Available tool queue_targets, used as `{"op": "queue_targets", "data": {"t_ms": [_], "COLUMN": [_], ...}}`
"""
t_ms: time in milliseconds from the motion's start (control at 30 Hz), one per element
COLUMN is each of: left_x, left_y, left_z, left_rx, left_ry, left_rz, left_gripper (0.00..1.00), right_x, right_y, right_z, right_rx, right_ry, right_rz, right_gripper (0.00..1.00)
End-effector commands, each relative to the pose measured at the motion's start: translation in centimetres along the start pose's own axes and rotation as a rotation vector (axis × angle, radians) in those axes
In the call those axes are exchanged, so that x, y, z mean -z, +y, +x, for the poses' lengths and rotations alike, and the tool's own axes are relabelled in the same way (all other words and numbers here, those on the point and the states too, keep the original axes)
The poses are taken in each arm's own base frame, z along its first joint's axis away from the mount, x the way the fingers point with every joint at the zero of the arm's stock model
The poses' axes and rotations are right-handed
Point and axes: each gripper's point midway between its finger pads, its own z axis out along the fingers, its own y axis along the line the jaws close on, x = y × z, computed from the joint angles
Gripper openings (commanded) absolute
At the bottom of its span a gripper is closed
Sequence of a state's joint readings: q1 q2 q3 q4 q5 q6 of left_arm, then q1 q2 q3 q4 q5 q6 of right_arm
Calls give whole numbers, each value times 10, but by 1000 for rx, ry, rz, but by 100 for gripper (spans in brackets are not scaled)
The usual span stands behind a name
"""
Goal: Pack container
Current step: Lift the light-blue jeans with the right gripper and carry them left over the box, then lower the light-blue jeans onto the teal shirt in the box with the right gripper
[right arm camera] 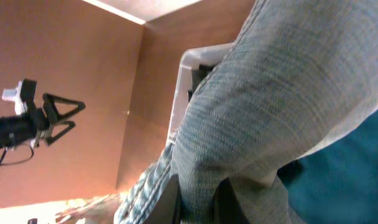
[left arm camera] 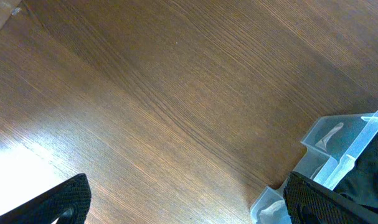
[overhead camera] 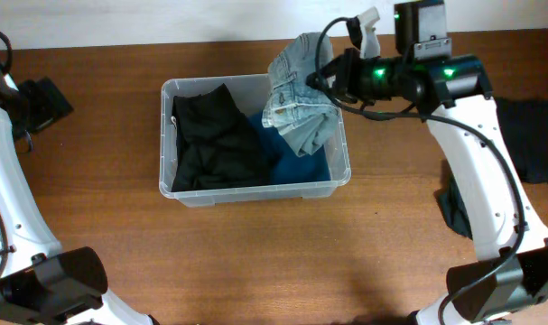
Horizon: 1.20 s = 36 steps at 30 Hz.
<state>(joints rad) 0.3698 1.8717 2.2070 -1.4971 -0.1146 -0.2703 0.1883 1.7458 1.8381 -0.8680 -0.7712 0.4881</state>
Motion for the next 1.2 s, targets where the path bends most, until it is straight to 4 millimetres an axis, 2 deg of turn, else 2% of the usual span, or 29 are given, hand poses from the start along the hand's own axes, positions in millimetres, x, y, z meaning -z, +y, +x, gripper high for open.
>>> {"op": "queue_targets", "data": {"t_ms": [0,200,433,1000,1167], "left_x": [13,13,13,13,13], "left_y": [1,1,1,1,1], "left_z": [-2,-2,-2,-2,-2], "left_rx": [15,15,15,15,15], "left_ry": [-32,-32,-32,-33,-32], "left_rz": [11,11,11,11,11], "left_gripper": [99,99,99,99,99], "right_x": [-8,-34,-51,-97,-99], "right_y": [11,19,26,-29,-29], "right_z": [-5,-3,9,12,9], "right_rx": [10,44,84,-7,-19], "right_ry": [-13,12,55,117,106], "right_rz": [-23,-63,-81,3,-4], "right_gripper": [4,4,4,4,4]}}
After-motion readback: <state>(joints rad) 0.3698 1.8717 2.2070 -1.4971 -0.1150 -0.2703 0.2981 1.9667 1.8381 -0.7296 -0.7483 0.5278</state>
